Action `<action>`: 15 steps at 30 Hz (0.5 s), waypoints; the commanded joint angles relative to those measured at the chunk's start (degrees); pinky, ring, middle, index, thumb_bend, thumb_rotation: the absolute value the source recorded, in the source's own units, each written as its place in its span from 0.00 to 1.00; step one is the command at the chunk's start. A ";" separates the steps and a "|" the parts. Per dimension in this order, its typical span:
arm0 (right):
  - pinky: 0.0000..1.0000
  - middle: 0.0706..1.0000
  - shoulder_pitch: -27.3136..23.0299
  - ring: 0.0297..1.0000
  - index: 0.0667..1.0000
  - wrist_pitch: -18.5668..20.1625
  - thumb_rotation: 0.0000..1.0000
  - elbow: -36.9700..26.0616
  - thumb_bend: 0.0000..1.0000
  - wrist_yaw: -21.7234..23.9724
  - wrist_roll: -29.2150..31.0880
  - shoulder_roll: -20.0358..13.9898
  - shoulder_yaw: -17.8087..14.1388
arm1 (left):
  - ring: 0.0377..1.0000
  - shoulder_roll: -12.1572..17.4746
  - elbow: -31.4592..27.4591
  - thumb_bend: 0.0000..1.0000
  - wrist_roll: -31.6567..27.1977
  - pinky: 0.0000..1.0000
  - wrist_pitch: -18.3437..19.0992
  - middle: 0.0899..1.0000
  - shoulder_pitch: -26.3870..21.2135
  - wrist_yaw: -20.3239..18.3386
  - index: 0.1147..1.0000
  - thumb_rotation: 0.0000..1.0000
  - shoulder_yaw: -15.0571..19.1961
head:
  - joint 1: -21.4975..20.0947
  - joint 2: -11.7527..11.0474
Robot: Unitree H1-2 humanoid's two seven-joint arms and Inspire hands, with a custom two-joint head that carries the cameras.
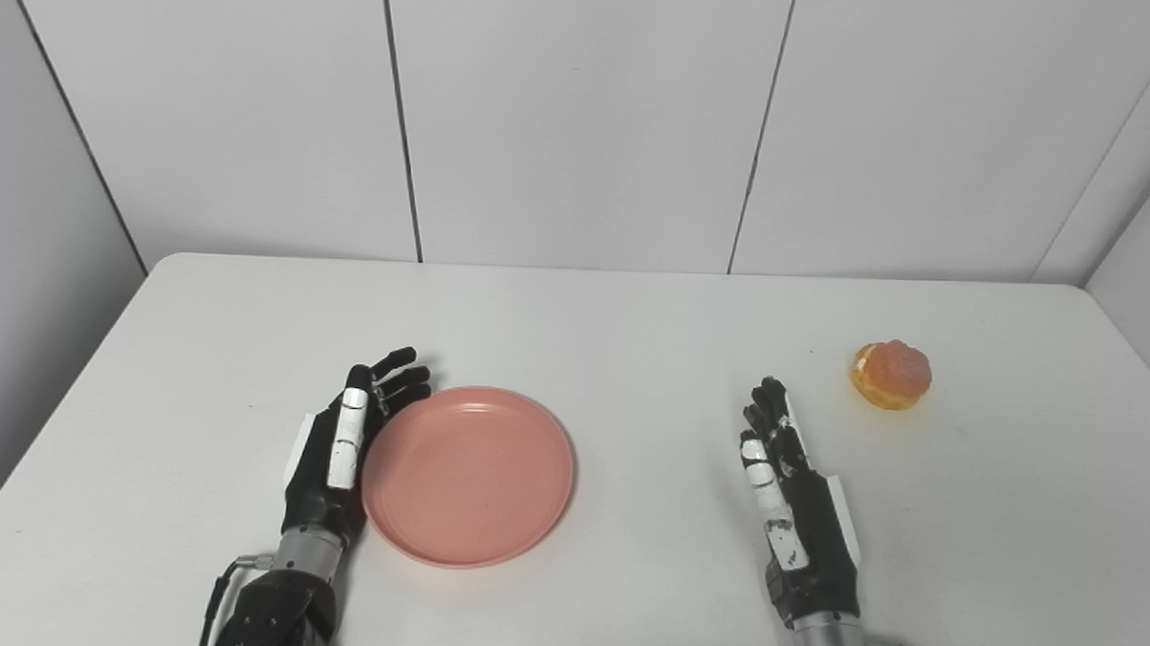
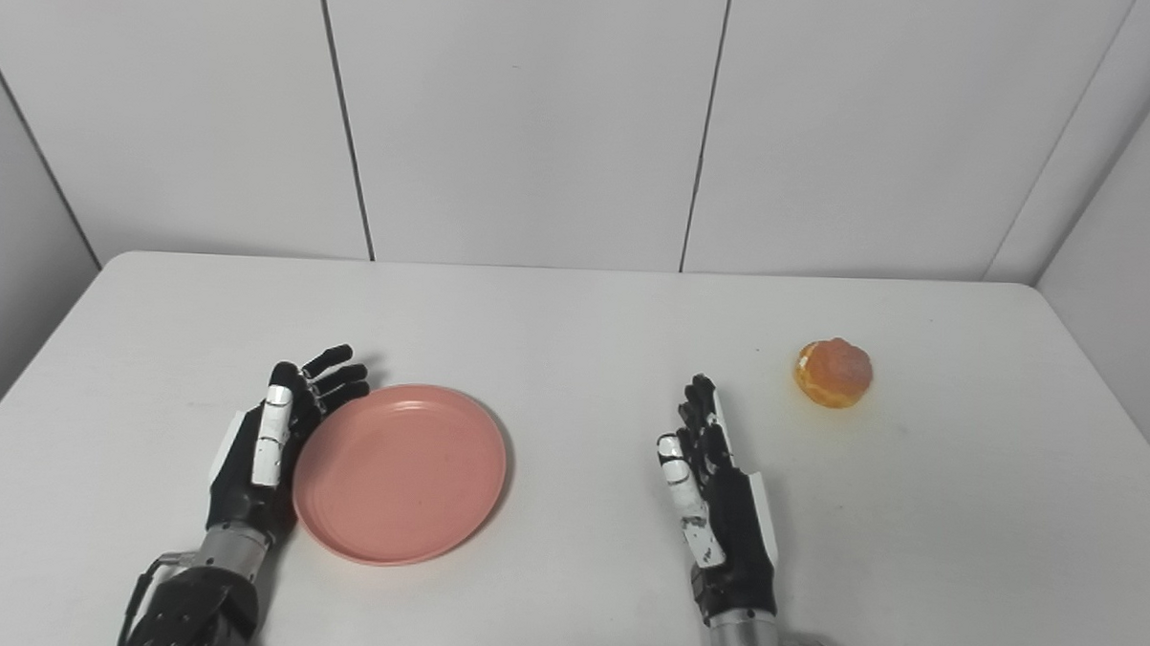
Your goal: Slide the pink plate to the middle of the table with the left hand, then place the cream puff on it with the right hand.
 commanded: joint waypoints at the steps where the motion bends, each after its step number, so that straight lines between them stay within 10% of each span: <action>1: 1.00 1.00 2.64 1.00 0.99 1.14 0.78 0.93 0.61 -0.17 -0.24 0.83 0.52 | 0.75 -2.35 -0.02 0.67 -0.77 0.78 2.01 0.73 2.43 -2.30 0.72 1.00 -2.41 | -0.51 0.46; 15: 0.99 0.96 2.30 0.98 0.94 3.51 0.68 -1.51 0.67 -1.42 2.94 1.38 -1.60 | 0.78 -6.51 -7.25 0.68 0.54 0.83 3.10 0.76 6.68 -2.88 0.75 1.00 -7.75 | -2.08 4.53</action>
